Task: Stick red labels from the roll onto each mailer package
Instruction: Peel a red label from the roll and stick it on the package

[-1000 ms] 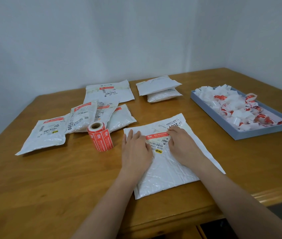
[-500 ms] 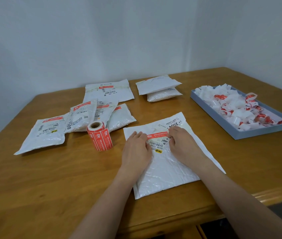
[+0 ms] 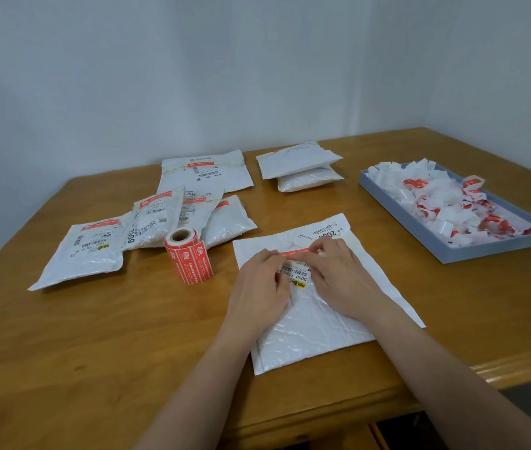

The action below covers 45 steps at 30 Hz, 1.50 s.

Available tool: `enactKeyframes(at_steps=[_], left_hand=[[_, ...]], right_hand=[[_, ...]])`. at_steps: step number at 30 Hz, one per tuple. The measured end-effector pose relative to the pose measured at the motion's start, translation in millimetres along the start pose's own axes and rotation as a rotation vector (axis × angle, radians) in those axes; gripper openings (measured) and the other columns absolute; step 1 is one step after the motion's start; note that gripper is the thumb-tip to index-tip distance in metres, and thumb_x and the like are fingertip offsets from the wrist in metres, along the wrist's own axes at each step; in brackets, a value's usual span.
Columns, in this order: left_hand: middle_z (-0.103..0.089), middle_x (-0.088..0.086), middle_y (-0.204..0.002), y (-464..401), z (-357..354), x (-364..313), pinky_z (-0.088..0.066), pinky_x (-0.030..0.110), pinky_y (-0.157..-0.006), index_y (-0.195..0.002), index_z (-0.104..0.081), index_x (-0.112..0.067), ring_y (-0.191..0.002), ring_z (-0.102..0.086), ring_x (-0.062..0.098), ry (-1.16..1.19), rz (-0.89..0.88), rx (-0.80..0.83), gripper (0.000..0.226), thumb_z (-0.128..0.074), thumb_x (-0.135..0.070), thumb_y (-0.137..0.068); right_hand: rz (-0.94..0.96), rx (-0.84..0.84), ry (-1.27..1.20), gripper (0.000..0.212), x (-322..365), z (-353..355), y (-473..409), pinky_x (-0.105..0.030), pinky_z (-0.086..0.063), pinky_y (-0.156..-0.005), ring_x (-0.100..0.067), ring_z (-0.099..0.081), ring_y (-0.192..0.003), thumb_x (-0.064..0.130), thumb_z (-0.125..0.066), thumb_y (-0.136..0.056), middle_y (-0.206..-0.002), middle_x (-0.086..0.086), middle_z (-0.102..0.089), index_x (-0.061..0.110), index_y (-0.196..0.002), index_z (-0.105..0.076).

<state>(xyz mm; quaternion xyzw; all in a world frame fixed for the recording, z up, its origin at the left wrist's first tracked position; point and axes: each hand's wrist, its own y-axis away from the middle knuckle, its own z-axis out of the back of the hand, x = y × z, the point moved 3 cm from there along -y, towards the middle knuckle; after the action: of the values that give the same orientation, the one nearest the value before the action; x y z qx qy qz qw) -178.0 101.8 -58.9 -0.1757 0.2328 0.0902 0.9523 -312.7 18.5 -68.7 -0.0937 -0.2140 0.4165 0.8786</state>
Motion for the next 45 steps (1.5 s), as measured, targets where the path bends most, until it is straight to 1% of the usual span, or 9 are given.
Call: enactKeyframes(at_steps=[7, 10, 14, 21, 28, 37, 41, 43, 45], left_hand=[[-0.051, -0.004, -0.136, -2.1, -1.5, -0.9, -0.036, 0.025, -0.103, -0.128, -0.061, -0.018, -0.125, -0.045, 0.011, -0.045, -0.005, 0.013, 0.037, -0.043, -0.022, -0.096], [-0.044, -0.003, -0.142, -3.4, -4.6, 1.2, -0.017, 0.039, -0.12, -0.129, -0.058, -0.024, -0.139, -0.03, 0.019, -0.125, 0.024, 0.04, 0.038, -0.041, -0.027, -0.096], [-0.035, 0.002, -0.151, -2.8, -6.9, 3.7, -0.002, 0.049, -0.12, -0.128, -0.056, -0.028, -0.147, -0.013, 0.027, -0.145, 0.109, 0.078, 0.036, -0.038, -0.033, -0.097], [-0.053, -0.002, -0.126, -5.0, -8.6, 4.5, -0.025, 0.054, -0.113, -0.119, -0.059, -0.025, -0.133, -0.035, 0.029, -0.143, 0.113, 0.068, 0.035, -0.036, -0.033, -0.094], [-0.058, -0.004, -0.122, -3.6, -4.3, 2.7, -0.02, 0.05, -0.117, -0.115, -0.062, -0.019, -0.134, -0.035, 0.023, -0.026, 0.14, 0.027, 0.031, -0.039, -0.029, -0.097], [-0.055, 0.002, -0.136, -1.8, -2.0, 1.2, -0.01, 0.046, -0.119, -0.117, -0.059, -0.018, -0.146, -0.022, 0.024, 0.052, 0.202, 0.055, 0.027, -0.043, -0.027, -0.098], [-0.052, -0.007, -0.084, -2.0, 2.1, -1.0, -0.038, 0.047, -0.103, -0.09, -0.053, -0.016, -0.097, -0.046, 0.017, 0.023, 0.199, -0.022, 0.012, -0.045, -0.024, -0.094], [-0.047, -0.01, -0.082, -1.7, 3.5, -0.5, -0.045, 0.042, -0.091, -0.09, -0.049, -0.018, -0.088, -0.045, 0.015, -0.02, 0.192, -0.048, 0.011, -0.045, -0.027, -0.094], [-0.053, -0.008, -0.104, -1.5, 1.4, 2.4, -0.043, 0.038, -0.095, -0.113, -0.052, -0.021, -0.105, -0.048, 0.015, -0.059, 0.156, -0.035, 0.022, -0.043, -0.032, -0.095]], right_hand=[[-0.026, 0.041, 0.06, 0.047, 1.4, -0.3, -1.7, -0.025, -0.026, -0.099, -0.013, -0.034, -0.113, 0.022, -0.039, -0.097, -0.122, 0.005, -0.038, 0.051, -0.134, -0.046], [-0.056, 0.007, 0.072, 0.044, 3.2, 1.4, -1.5, -0.025, -0.029, -0.096, -0.012, -0.035, -0.11, 0.025, -0.039, -0.097, -0.118, 0.006, -0.039, 0.052, -0.131, -0.049], [-0.102, -0.028, 0.078, 0.04, 3.5, 2.1, -2.2, -0.025, -0.034, -0.091, -0.011, -0.037, -0.107, 0.027, -0.041, -0.096, -0.115, 0.008, -0.04, 0.048, -0.127, -0.055], [-0.193, -0.096, 0.092, 0.037, 1.4, 3.9, -2.8, -0.027, -0.042, -0.084, -0.012, -0.04, -0.101, 0.024, -0.043, -0.094, -0.106, 0.011, -0.043, 0.043, -0.119, -0.064], [-0.258, -0.133, 0.02, 0.034, -1.6, 6.1, -3.7, -0.023, -0.037, -0.067, -0.011, -0.041, -0.095, 0.016, -0.045, -0.095, -0.101, 0.007, -0.045, 0.028, -0.115, -0.07], [-0.316, -0.12, -0.033, 0.034, -6.0, 6.7, -6.8, -0.028, -0.047, -0.075, -0.015, -0.046, -0.098, 0.008, -0.042, -0.097, -0.104, 0.0, -0.053, 0.01, -0.116, -0.07], [-0.321, -0.11, -0.02, 0.032, -7.4, 5.1, -7.1, -0.022, -0.043, -0.075, -0.015, -0.049, -0.099, 0.009, -0.042, -0.097, -0.107, -0.003, -0.056, 0.006, -0.114, -0.069], [-0.338, -0.11, -0.015, 0.03, -8.2, 5.5, -6.2, -0.022, -0.045, -0.08, -0.014, -0.05, -0.103, 0.012, -0.043, -0.096, -0.113, -0.002, -0.056, 0.007, -0.115, -0.065], [-0.327, -0.125, 0.0, 0.031, -7.0, 6.8, -4.4, -0.024, -0.047, -0.081, -0.013, -0.049, -0.106, 0.016, -0.043, -0.096, -0.118, 0.0, -0.054, 0.014, -0.124, -0.057]])
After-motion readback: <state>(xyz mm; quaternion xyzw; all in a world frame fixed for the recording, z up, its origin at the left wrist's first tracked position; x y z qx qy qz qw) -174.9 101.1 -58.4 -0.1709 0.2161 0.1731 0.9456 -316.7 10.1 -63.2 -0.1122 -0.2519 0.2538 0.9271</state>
